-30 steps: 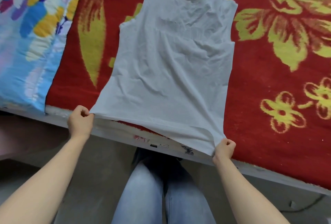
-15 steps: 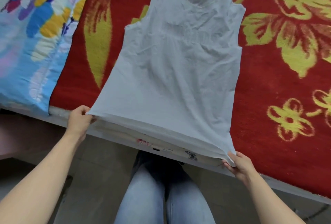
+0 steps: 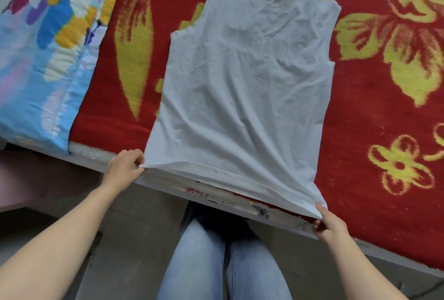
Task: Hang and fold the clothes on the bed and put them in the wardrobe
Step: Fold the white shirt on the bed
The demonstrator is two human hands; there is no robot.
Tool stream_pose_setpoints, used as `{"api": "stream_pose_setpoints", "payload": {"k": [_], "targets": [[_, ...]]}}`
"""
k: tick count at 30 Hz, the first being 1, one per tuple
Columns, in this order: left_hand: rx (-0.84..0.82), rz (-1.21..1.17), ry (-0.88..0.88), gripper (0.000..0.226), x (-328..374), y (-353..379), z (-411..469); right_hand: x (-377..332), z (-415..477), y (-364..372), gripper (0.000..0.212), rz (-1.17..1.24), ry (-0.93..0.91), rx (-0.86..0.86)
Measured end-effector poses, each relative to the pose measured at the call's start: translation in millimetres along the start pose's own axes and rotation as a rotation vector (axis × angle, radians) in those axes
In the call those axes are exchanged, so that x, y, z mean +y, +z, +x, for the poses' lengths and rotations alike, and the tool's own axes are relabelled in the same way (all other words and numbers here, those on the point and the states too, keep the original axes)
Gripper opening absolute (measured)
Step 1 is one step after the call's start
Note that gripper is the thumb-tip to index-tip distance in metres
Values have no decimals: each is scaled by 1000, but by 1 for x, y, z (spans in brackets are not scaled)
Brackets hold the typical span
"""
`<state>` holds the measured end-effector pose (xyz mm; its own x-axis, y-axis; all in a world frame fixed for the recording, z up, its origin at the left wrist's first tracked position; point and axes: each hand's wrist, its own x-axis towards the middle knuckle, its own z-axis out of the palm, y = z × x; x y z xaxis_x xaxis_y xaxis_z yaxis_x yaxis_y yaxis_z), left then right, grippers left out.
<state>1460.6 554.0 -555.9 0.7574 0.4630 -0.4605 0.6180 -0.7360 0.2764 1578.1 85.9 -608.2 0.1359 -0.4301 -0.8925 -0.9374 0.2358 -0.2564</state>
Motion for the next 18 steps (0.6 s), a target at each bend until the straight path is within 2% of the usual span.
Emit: {"api": "stream_pose_setpoints", "payload": {"k": [2,4,6,9,10,12,13,15,16,18], "targets": [[-63,48,14,24,-2,6,-1,1,0,1,21,-8,-5,16],[-50,50,20,33,-6,6,-2,-1,-1,0,22,-18,-9,28],[77,39,-2,36,-10,-1,-4,-4,-3,-2,21,-35,-18,40],[251,153,-64,28,-22,-11,-5,-4,-4,-4,19,-71,-44,60],[224,216,-74,25,-23,-10,-5,-2,-4,-3,19,-85,-56,61],[41,269,-142,14,-21,-3,-3,3,-5,1,12,-115,-68,47],[-96,245,-209,19,-19,1,-1,6,-7,3,10,-120,-67,33],[-330,72,-298,70,-15,12,6,11,-6,5,14,-100,-64,-7],[-342,-81,-321,83,-12,16,11,12,-6,4,14,-82,-62,-30],[-240,-419,-409,82,-7,23,23,14,-6,-1,5,-79,-61,-70]]}}
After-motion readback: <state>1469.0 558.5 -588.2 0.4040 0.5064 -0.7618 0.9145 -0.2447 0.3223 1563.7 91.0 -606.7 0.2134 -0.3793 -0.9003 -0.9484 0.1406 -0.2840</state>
